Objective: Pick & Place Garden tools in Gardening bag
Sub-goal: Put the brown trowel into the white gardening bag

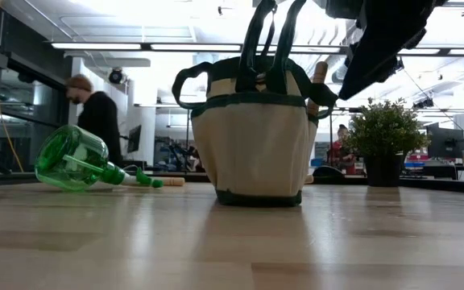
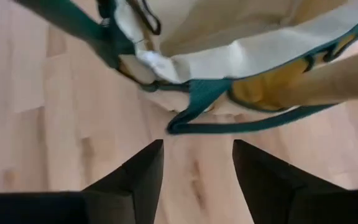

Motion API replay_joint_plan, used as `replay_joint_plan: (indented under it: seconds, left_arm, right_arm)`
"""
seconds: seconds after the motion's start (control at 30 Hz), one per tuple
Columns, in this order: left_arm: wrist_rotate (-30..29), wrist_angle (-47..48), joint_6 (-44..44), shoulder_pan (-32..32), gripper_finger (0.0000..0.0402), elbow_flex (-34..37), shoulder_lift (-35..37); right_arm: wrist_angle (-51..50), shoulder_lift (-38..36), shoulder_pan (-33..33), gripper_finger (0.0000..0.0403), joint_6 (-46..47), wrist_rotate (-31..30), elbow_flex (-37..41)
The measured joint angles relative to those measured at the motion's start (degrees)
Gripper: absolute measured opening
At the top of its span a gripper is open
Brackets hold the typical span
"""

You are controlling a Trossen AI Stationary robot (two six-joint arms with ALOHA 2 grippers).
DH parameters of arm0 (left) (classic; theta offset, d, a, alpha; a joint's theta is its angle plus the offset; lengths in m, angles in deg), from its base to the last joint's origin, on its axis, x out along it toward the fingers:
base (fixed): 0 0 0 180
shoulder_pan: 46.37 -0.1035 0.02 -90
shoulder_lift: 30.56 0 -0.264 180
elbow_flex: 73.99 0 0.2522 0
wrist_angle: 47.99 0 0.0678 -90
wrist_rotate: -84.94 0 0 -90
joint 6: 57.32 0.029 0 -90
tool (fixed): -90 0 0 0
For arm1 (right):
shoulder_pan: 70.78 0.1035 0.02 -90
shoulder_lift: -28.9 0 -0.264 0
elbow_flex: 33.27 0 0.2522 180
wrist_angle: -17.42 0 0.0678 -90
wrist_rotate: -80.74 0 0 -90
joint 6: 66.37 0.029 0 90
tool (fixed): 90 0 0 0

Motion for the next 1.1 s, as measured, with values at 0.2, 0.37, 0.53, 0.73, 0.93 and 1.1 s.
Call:
replay_joint_plan:
  seconds: [0.2,0.37,0.53,0.73,0.93,1.1]
  left_arm:
    - [1.8,8.95,-5.17,2.76,0.0193,0.0,0.0]
    - [-0.65,15.68,-12.65,6.25,0.0193,0.0,0.0]
    - [-0.71,16.21,-15.23,9.64,0.0193,1.36,-0.02]
    - [0.23,16.22,-19.77,12.4,0.0193,4.63,-0.02]
    - [0.19,16.22,-22.63,12.42,0.0193,5.79,-0.02]
    - [0.19,16.22,-23.52,12.42,0.0193,5.79,-0.02]
  right_arm:
    - [-0.08,-0.55,1.45,0.0182,4.32,1.47,0.0]
    - [-0.11,-0.72,2.62,0.0182,6.5,1.12,0.0]
    - [-0.53,-0.72,4.24,0.0182,8.65,1.04,0.0]
    - [-0.57,-0.72,6.26,0.0181,10.05,0.07,0.0]
    - [0.58,-0.72,6.75,0.0181,9.56,-6.07,0.0]
    - [0.79,-0.71,6.05,0.0181,9.23,-8.23,0.0]
